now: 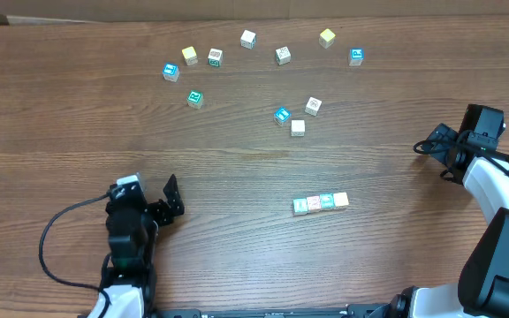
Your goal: Form a horizontal line
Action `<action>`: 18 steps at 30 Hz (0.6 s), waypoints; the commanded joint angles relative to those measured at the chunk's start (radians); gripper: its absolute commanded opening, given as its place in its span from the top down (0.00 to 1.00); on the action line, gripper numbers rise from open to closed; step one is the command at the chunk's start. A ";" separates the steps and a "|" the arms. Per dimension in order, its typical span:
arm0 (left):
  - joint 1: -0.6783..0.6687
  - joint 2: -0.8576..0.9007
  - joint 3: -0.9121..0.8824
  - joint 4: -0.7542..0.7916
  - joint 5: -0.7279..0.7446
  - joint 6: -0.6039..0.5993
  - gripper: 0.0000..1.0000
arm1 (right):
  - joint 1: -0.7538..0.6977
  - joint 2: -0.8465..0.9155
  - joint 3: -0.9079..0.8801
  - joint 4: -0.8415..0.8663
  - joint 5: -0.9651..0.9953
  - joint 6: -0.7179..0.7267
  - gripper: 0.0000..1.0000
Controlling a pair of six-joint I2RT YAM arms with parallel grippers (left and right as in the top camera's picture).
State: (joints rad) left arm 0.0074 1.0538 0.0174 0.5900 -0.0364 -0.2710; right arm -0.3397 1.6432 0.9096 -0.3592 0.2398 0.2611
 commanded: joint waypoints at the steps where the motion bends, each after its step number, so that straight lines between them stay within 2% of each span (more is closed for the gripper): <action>1: 0.005 -0.067 -0.013 -0.032 -0.034 -0.024 0.00 | -0.002 0.001 0.006 0.007 0.003 0.003 0.00; 18: 0.005 -0.362 -0.013 -0.337 -0.061 -0.025 0.00 | -0.002 0.001 0.006 0.007 0.003 0.003 0.00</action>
State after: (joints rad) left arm 0.0074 0.7372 0.0082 0.2714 -0.0738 -0.2855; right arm -0.3397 1.6432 0.9096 -0.3588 0.2394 0.2611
